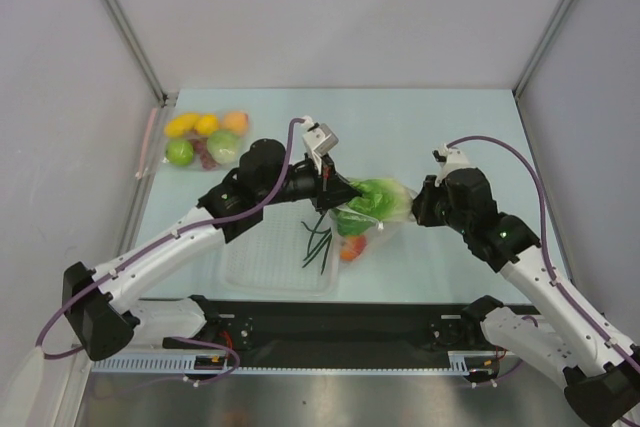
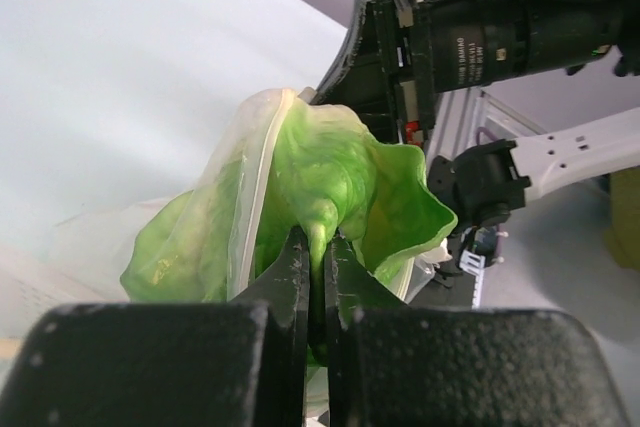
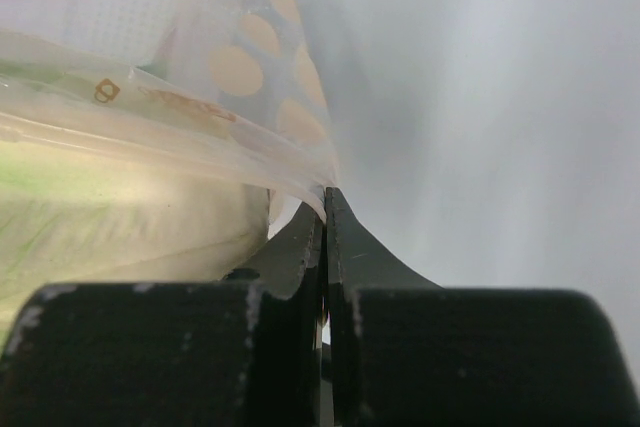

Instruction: Open the zip-top bag and remove the fake food

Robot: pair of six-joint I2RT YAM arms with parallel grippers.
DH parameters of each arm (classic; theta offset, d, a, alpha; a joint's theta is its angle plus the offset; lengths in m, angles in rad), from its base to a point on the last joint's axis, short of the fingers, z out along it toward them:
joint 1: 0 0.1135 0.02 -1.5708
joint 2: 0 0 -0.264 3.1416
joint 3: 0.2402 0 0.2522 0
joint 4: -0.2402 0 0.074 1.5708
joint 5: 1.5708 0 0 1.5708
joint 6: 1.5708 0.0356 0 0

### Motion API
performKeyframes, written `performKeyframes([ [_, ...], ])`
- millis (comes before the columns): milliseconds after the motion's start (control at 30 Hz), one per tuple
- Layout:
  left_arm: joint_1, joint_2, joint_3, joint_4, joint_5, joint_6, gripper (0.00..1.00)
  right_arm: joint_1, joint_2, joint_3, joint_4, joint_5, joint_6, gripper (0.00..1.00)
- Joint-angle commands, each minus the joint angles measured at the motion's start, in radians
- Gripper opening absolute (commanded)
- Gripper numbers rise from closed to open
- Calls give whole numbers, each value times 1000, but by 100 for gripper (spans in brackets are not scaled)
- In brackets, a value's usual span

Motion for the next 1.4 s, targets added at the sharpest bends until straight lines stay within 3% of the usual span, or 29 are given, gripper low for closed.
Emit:
performKeyframes([
  [0,32,-92,83,186,139,-55,0,-16,-5,-25,-33,9,-7,0],
  [967,85,3,-18,645,247,-293,1,-61,-83,-96,45,-111,-4,0],
  [1133,82,85,-128,939,307,-435,0,-61,-131,-120,166,-160,11,0],
  [1233,73,119,-160,937,281,-402,0,-61,-167,-128,223,-168,28,0],
  [1367,70,124,-171,775,230,-296,0,-61,-216,-114,225,-157,27,0],
])
